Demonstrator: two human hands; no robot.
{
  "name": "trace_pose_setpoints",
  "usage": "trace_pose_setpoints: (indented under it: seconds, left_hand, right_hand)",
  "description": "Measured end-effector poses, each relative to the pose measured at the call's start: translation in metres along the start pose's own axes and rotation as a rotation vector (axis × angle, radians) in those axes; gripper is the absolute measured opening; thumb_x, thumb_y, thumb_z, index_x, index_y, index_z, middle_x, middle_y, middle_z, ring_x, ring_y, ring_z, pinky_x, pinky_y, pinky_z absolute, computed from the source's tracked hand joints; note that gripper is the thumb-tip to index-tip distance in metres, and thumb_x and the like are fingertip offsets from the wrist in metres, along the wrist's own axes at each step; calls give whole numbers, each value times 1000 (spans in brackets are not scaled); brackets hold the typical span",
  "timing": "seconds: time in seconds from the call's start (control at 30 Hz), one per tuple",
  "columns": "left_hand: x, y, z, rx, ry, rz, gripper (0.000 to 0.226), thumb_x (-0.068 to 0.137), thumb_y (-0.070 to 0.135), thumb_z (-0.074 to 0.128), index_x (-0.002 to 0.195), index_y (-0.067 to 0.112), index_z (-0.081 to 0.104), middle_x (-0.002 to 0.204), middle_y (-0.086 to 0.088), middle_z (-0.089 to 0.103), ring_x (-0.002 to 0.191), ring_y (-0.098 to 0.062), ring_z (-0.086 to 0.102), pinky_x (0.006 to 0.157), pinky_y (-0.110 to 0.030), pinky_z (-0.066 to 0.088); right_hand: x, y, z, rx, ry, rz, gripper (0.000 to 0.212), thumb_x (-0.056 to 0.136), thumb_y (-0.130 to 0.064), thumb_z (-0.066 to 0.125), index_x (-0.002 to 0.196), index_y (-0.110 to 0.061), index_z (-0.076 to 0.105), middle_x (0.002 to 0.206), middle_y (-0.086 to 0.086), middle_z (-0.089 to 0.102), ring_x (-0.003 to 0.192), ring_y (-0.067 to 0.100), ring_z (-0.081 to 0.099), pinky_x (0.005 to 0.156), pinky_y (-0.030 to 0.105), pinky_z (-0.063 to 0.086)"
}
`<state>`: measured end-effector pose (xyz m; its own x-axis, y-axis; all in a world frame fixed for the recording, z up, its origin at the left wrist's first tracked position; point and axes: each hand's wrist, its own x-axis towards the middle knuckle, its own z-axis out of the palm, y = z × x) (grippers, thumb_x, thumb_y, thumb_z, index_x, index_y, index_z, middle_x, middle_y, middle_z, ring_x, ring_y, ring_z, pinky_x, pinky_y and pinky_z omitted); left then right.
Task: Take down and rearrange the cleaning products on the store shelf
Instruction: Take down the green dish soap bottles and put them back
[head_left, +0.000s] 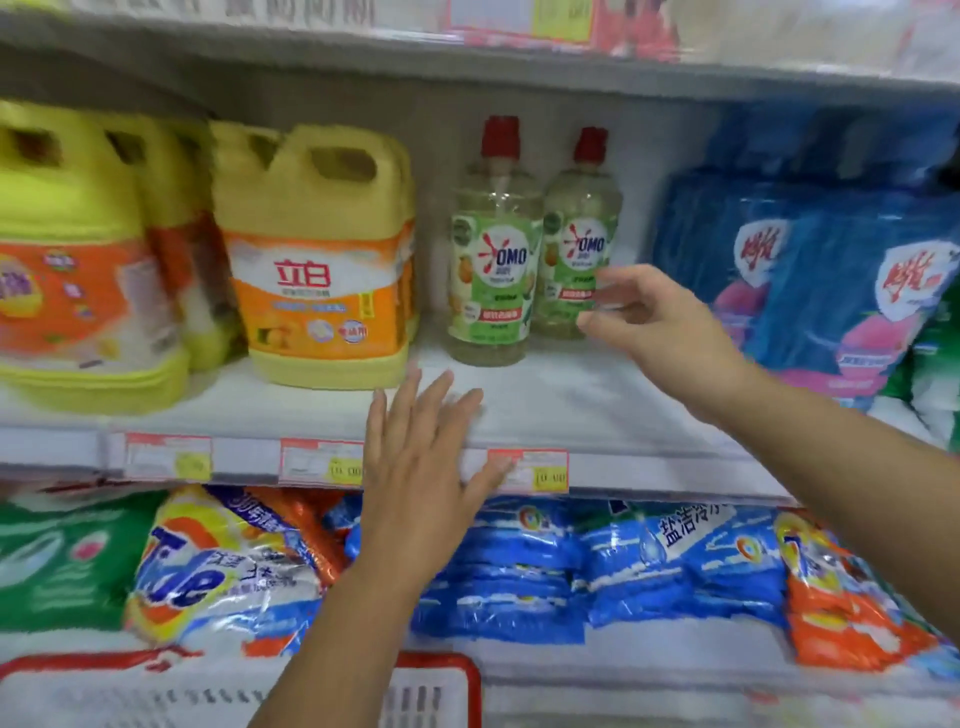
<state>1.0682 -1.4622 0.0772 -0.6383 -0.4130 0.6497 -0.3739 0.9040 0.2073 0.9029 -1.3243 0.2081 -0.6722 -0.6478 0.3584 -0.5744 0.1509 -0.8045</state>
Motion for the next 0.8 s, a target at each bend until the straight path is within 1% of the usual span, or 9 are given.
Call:
trace_pose_setpoints:
  seconds: [0.07, 0.13, 0.23, 0.33, 0.43, 0.5, 0.57, 0.67, 0.8]
  left_hand:
    - [-1, -4, 3, -13, -10, 22, 58, 93, 66, 40, 137, 30, 51, 147, 3, 44, 147, -22, 25, 122, -48, 6]
    - [0, -5, 5, -26, -3, 14, 55, 92, 66, 39, 133, 32, 53, 143, 5, 49, 143, -22, 32, 122, -46, 7]
    - [1, -7, 9, -20, 12, 16, 54, 92, 67, 40, 130, 32, 55, 140, 5, 51, 140, -22, 36, 121, -46, 10]
    - [1, -7, 10, -29, 30, 19, 54, 91, 68, 38, 129, 33, 55, 138, 5, 54, 139, -22, 38, 119, -48, 14]
    - [2, -7, 11, -32, 36, 11, 54, 92, 68, 35, 129, 33, 54, 138, 6, 53, 139, -22, 39, 117, -49, 17]
    - [2, -7, 11, -28, 29, 8, 55, 93, 69, 33, 130, 33, 54, 139, 5, 53, 139, -22, 39, 117, -50, 18]
    - [1, -7, 10, -27, 14, 8, 56, 93, 68, 33, 131, 32, 54, 139, 4, 53, 139, -22, 38, 117, -50, 18]
    - [0, -8, 10, -38, -5, 9, 56, 93, 67, 36, 132, 31, 54, 139, 4, 53, 139, -23, 38, 118, -50, 16]
    - [1, -6, 4, -66, -39, -15, 63, 94, 67, 32, 140, 27, 46, 142, 5, 50, 140, -20, 35, 119, -47, 11]
  right_hand:
    - [30, -12, 23, -40, -51, 45, 67, 82, -37, 79, 139, -25, 46, 128, -8, 58, 109, 11, 61, 99, 31, 51]
    - [52, -21, 43, -70, -92, 52, 75, 78, -40, 82, 138, -31, 37, 125, -17, 56, 108, 7, 59, 89, 16, 48]
    - [80, -24, 69, -48, -48, 37, 112, 71, -33, 88, 153, -26, 12, 137, -6, 52, 121, 14, 53, 96, 27, 44]
    - [98, -23, 87, 86, 84, 61, 129, 68, -25, 91, 156, -26, -3, 146, -1, 44, 126, 17, 48, 100, 34, 41]
    - [101, -22, 93, 149, 168, 87, 109, 62, -25, 94, 147, -23, 24, 129, -5, 57, 112, 15, 59, 101, 42, 49]
    - [96, -20, 92, 157, 189, 66, 85, 63, -23, 93, 127, -24, 37, 109, -11, 60, 93, 4, 61, 90, 35, 52]
    - [89, -15, 84, 138, 176, 60, 92, 59, -30, 95, 130, -24, 36, 113, -10, 62, 99, 8, 62, 88, 33, 51]
    - [79, -9, 64, 141, 70, 87, 123, 48, -47, 96, 145, -28, 23, 125, -8, 63, 112, 17, 64, 99, 45, 51]
    - [72, -26, 52, 178, 35, 96, 124, 39, -62, 92, 142, -31, 29, 120, -9, 67, 106, 17, 68, 98, 48, 52]
